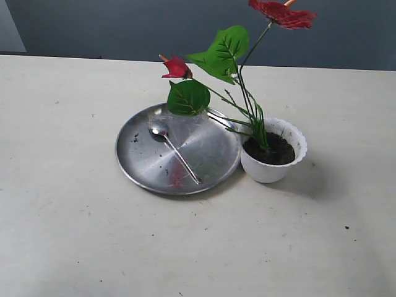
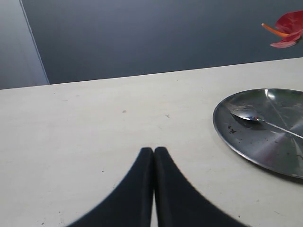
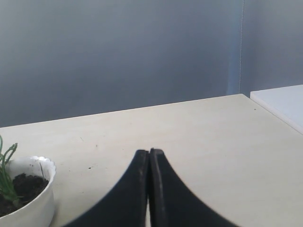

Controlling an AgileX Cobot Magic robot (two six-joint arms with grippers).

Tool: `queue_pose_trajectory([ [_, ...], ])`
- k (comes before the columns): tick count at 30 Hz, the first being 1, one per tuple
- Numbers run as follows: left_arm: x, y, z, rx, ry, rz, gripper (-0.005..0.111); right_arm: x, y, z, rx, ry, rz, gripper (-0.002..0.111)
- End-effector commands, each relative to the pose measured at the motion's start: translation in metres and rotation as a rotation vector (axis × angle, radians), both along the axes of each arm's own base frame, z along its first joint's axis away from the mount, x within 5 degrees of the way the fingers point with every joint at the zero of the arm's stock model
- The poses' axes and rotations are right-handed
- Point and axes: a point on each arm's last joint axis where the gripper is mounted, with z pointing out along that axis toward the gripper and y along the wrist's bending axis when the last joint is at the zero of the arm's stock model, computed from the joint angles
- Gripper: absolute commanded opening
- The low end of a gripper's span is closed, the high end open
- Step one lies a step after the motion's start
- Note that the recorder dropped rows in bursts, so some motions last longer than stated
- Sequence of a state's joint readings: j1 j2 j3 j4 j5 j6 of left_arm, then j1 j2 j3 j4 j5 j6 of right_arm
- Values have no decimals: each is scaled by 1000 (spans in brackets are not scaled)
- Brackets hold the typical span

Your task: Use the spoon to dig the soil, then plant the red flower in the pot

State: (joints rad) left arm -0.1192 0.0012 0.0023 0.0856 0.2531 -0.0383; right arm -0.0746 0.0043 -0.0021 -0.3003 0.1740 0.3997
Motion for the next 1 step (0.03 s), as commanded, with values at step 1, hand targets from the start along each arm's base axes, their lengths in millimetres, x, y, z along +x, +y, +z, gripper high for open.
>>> queue_pose_trajectory([
  [1, 0, 0, 2, -8, -16, -6, 1, 0, 0, 0, -7, -4, -4, -1],
])
